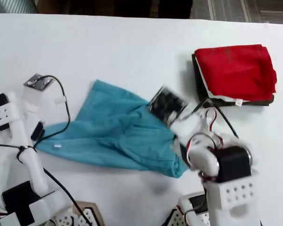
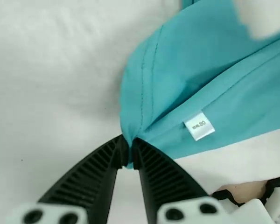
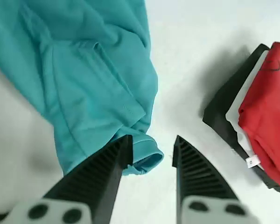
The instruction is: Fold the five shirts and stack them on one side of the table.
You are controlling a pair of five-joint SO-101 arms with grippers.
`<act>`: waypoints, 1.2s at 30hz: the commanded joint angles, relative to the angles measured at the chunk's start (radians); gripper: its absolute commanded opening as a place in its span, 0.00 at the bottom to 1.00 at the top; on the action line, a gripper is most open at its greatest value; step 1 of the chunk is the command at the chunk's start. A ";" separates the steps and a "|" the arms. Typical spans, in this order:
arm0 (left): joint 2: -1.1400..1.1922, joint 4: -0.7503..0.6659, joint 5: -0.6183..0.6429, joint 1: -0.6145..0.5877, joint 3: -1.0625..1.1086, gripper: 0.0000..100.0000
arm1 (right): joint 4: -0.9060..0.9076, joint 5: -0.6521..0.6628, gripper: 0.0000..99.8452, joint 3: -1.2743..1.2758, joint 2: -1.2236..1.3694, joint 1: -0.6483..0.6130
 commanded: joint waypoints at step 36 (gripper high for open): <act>-0.040 -0.089 0.044 0.048 0.004 0.03 | -0.079 -0.259 0.14 -0.288 1.115 0.015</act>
